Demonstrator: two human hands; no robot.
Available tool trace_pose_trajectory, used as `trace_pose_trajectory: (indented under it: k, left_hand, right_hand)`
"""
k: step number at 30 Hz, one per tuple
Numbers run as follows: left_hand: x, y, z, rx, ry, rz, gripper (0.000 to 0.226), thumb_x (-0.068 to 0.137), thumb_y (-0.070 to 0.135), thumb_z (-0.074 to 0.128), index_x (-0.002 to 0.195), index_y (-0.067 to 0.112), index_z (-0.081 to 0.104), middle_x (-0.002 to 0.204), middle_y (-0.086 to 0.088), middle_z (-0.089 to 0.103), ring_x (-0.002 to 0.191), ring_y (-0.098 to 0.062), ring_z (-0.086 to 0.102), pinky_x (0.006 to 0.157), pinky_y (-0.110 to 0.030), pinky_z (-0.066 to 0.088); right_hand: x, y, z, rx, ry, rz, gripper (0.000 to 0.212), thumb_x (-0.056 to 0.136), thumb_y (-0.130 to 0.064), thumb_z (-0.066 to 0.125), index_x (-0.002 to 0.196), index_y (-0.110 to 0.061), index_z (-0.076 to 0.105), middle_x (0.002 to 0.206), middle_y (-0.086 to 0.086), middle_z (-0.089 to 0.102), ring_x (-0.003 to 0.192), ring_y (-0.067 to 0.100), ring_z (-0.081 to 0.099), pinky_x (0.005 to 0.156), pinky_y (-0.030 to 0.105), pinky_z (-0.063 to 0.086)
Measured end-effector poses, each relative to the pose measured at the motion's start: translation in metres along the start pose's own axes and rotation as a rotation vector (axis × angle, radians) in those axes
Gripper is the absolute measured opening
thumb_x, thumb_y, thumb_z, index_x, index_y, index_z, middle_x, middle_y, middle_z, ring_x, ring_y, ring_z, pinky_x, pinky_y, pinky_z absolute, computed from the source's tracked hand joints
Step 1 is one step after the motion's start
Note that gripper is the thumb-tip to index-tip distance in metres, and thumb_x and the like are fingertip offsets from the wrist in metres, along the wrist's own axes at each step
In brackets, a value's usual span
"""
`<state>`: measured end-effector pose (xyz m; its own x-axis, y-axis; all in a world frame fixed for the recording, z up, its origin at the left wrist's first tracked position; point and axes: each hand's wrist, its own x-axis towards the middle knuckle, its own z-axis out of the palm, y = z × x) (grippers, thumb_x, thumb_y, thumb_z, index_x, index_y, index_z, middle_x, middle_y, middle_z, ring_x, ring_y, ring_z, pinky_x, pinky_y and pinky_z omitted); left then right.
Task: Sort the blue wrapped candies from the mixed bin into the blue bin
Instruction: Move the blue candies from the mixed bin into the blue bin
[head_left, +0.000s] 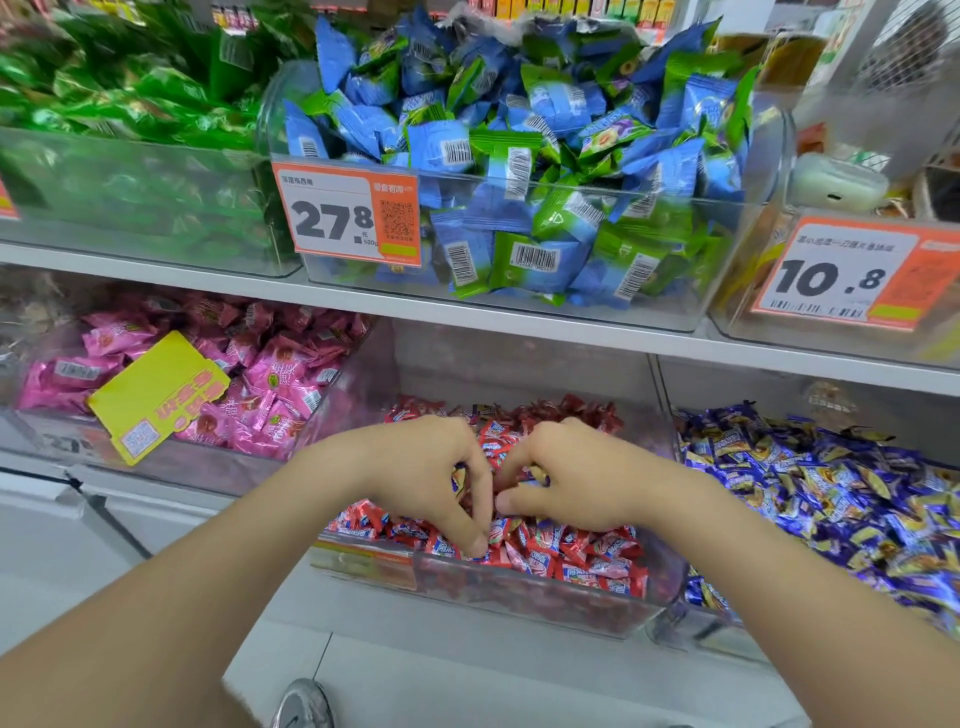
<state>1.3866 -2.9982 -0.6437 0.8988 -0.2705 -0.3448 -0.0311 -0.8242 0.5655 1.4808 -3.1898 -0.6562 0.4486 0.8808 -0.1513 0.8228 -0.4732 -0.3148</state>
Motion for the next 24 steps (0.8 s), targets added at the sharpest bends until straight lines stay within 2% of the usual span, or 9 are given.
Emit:
trace_pose_trajectory:
  k: [3,6,7,9,12,16,20,22,24]
  left_hand:
    - [0.004,0.001,0.006,0.094,-0.013,0.039,0.027,0.078,0.037,0.091,0.102,0.039,0.081,0.069,0.002,0.063,0.056,-0.005,0.052,0.056,-0.023,0.040]
    - [0.004,-0.001,0.008,0.167,0.034,0.009,0.013,0.084,0.037,0.084,0.096,0.035,0.081,0.070,0.010,0.069,0.062,-0.001,0.059,0.060,-0.021,0.045]
    - [0.004,-0.002,0.007,0.179,0.080,-0.011,0.009,0.087,0.040,0.081,0.085,0.031,0.081,0.067,0.013,0.069,0.061,0.000,0.060,0.062,-0.020,0.047]
    - [0.010,-0.007,0.007,0.223,0.260,-0.035,0.036,0.089,0.050,0.075,0.065,0.024,0.071,0.055,0.009,0.061,0.055,-0.005,0.055,0.067,-0.027,0.053]
    - [0.024,-0.003,0.009,0.241,0.484,-0.008,0.036,0.087,0.058,0.073,0.067,0.028,0.068,0.057,0.008,0.056,0.061,-0.007,0.053,0.069,-0.033,0.052]
    - [0.043,0.011,0.025,0.246,0.369,0.002,0.030,0.082,0.064,0.074,0.094,0.037,0.077,0.078,0.017,0.063,0.079,-0.010,0.061,0.074,-0.035,0.054]
    - [0.058,0.015,0.035,0.273,0.351,-0.073,0.012,0.082,0.042,0.070,0.078,0.031,0.073,0.079,0.013,0.067,0.083,-0.019,0.065,0.074,-0.042,0.060]
    - [0.061,0.017,0.034,0.303,0.363,-0.120,0.010,0.084,0.033,0.065,0.075,0.029,0.068,0.084,0.006,0.067,0.081,-0.023,0.064,0.071,-0.039,0.057]
    - [0.060,0.016,0.032,0.358,0.391,-0.162,0.010,0.088,0.033,0.060,0.082,0.026,0.065,0.086,0.000,0.064,0.078,-0.028,0.062,0.071,-0.039,0.056]
  right_hand:
    - [0.001,-0.003,0.001,-0.028,-0.024,0.008,0.016,0.092,-0.034,0.067,0.078,-0.030,0.074,0.069,-0.011,0.068,0.064,0.005,0.056,0.080,0.035,0.055]
    - [-0.006,0.006,-0.021,0.046,0.079,0.108,0.020,0.092,-0.031,0.062,0.080,-0.021,0.075,0.074,-0.007,0.072,0.068,0.003,0.061,0.073,0.026,0.049]
    - [-0.010,0.011,-0.027,0.060,0.110,0.140,0.022,0.092,-0.033,0.060,0.080,-0.020,0.072,0.072,-0.005,0.070,0.067,0.004,0.060,0.068,0.027,0.047]
    - [-0.016,0.022,-0.032,0.071,0.154,0.183,0.029,0.093,-0.037,0.056,0.076,-0.016,0.066,0.068,0.000,0.067,0.063,0.013,0.057,0.065,0.032,0.049]
    - [-0.021,0.031,-0.029,0.023,0.182,0.213,0.039,0.101,-0.048,0.056,0.078,-0.017,0.064,0.070,0.004,0.068,0.066,0.020,0.059,0.067,0.042,0.052]
    - [-0.025,0.032,-0.029,0.021,0.258,0.214,0.035,0.097,-0.058,0.064,0.083,-0.026,0.059,0.077,-0.007,0.060,0.077,0.013,0.052,0.067,0.036,0.039]
    - [-0.034,0.034,-0.028,0.135,0.339,0.205,0.012,0.096,-0.046,0.072,0.101,-0.035,0.068,0.099,-0.016,0.068,0.090,0.005,0.061,0.083,0.036,0.050]
    - [-0.040,0.036,-0.027,0.110,0.348,0.201,0.015,0.098,-0.044,0.068,0.112,-0.039,0.070,0.107,-0.016,0.073,0.096,0.007,0.066,0.092,0.038,0.053]
    - [-0.044,0.035,-0.026,0.022,0.358,0.218,0.016,0.100,-0.047,0.063,0.113,-0.040,0.071,0.104,-0.013,0.075,0.096,0.010,0.066,0.088,0.040,0.055]
